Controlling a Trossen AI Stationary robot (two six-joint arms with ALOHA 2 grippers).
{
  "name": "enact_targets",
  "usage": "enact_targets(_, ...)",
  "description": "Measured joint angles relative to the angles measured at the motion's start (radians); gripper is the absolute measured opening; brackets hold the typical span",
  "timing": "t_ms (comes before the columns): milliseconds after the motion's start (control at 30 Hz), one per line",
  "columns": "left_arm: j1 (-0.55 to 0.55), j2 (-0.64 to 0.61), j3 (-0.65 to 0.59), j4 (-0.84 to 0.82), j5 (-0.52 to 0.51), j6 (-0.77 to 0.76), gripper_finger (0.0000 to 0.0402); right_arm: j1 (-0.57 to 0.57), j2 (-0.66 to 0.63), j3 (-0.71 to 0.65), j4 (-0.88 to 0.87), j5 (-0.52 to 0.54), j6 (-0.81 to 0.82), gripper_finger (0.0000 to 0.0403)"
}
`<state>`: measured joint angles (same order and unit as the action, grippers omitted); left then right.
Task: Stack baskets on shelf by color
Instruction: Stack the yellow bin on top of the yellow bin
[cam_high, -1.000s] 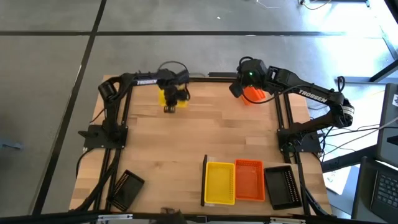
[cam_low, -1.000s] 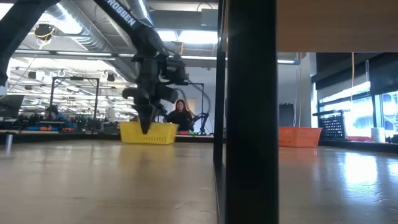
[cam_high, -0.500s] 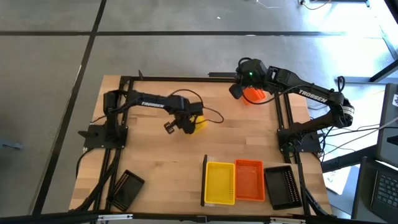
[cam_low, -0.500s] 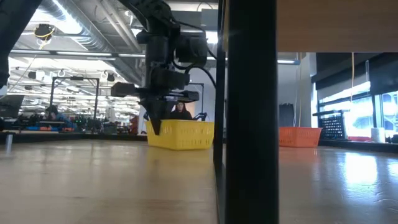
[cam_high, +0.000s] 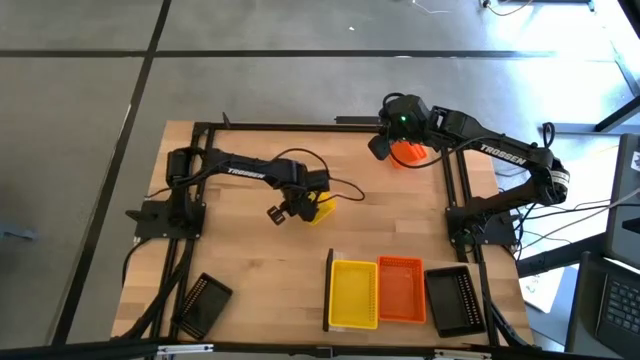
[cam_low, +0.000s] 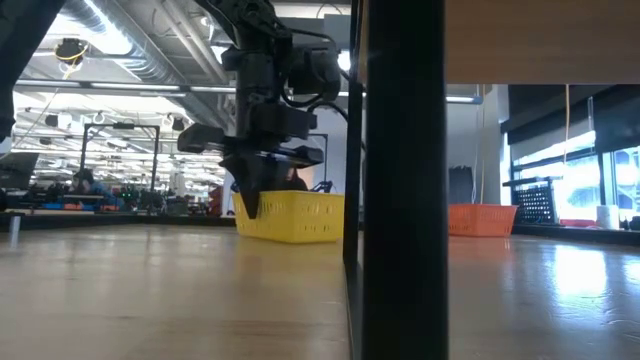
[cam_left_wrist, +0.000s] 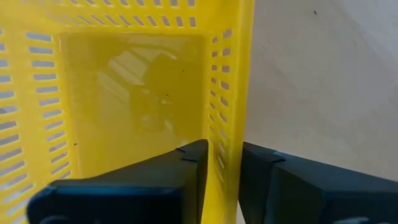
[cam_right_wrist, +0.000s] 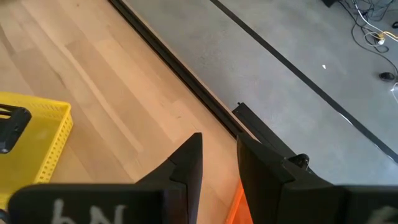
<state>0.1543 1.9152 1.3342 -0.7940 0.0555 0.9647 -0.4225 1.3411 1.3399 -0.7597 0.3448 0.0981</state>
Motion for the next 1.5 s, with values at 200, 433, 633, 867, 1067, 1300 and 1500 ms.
enact_targets(200, 0.000, 0.000, 0.000, 0.005, -0.012, -0.023, 0.0072, 0.000, 0.000, 0.000, 0.000, 0.001, 0.003, 0.0097)
enact_targets(433, -0.001, -0.028, 0.024, -0.041, -0.090, -0.081, 0.0070, 0.000, 0.000, 0.000, 0.000, 0.000, 0.003, 0.0097)
enact_targets(633, -0.004, -0.052, 0.102, -0.155, -0.094, -0.095, 0.0070, 0.000, 0.000, 0.000, -0.002, -0.011, 0.005, 0.0097)
enact_targets(867, 0.031, -0.112, 0.144, -0.207, -0.028, -0.225, 0.0067, 0.000, 0.000, 0.000, -0.013, -0.231, -0.021, 0.0097)
enact_targets(1067, 0.101, -0.215, 0.145, -0.230, 0.015, -0.333, 0.0067, 0.001, -0.001, -0.006, -0.028, -0.529, -0.118, 0.0097)
enact_targets(1300, 0.180, -0.357, 0.145, -0.211, 0.013, -0.410, 0.0067, 0.047, 0.044, -0.006, -0.058, -0.633, -0.206, 0.0097)
enact_targets(1500, 0.235, -0.465, 0.145, -0.189, -0.046, -0.501, 0.0067, 0.089, 0.144, -0.006, -0.035, -0.636, -0.196, 0.0097)
